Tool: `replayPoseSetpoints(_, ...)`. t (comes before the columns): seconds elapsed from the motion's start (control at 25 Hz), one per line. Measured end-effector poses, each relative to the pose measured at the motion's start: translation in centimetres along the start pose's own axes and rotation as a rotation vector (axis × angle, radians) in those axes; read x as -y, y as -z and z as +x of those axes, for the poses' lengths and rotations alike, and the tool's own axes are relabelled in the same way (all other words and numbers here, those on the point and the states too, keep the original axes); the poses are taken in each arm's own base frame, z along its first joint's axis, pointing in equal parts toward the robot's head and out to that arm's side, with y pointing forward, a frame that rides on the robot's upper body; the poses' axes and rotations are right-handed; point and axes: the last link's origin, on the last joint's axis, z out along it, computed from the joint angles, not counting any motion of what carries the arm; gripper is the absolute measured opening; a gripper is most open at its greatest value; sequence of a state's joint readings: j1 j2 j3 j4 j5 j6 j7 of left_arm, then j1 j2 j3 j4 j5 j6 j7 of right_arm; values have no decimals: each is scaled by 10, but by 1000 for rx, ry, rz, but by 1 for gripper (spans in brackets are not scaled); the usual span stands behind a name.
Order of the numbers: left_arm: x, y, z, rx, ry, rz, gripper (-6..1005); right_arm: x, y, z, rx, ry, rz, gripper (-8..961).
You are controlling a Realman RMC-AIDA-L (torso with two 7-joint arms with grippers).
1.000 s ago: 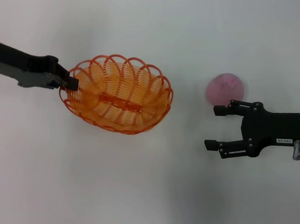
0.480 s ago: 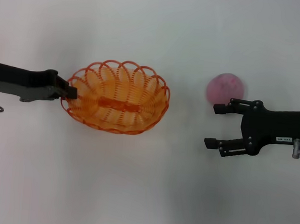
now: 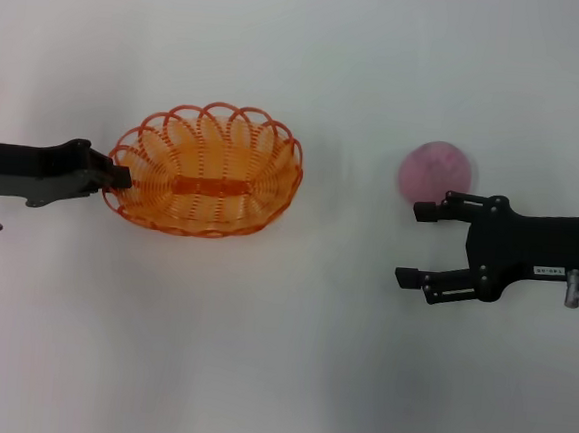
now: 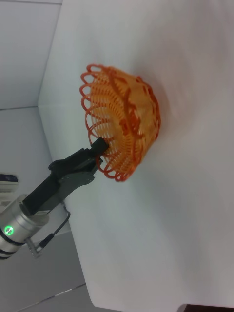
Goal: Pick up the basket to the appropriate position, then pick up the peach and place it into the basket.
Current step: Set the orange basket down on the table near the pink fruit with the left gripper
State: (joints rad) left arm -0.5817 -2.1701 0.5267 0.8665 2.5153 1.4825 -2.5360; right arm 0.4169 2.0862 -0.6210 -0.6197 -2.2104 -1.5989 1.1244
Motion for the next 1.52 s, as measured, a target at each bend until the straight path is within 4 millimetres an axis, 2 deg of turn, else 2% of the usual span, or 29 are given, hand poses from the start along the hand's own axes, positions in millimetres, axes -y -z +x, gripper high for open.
replayPoseSetpoints(0.56,7,-5,4,-66,-16,47,68,1,-1,-1,0,1,0,946)
replayPoseSetpoints(1.52,10,-8,3,-54,-36,91,67,1,-1,-1,1,1,-2,947)
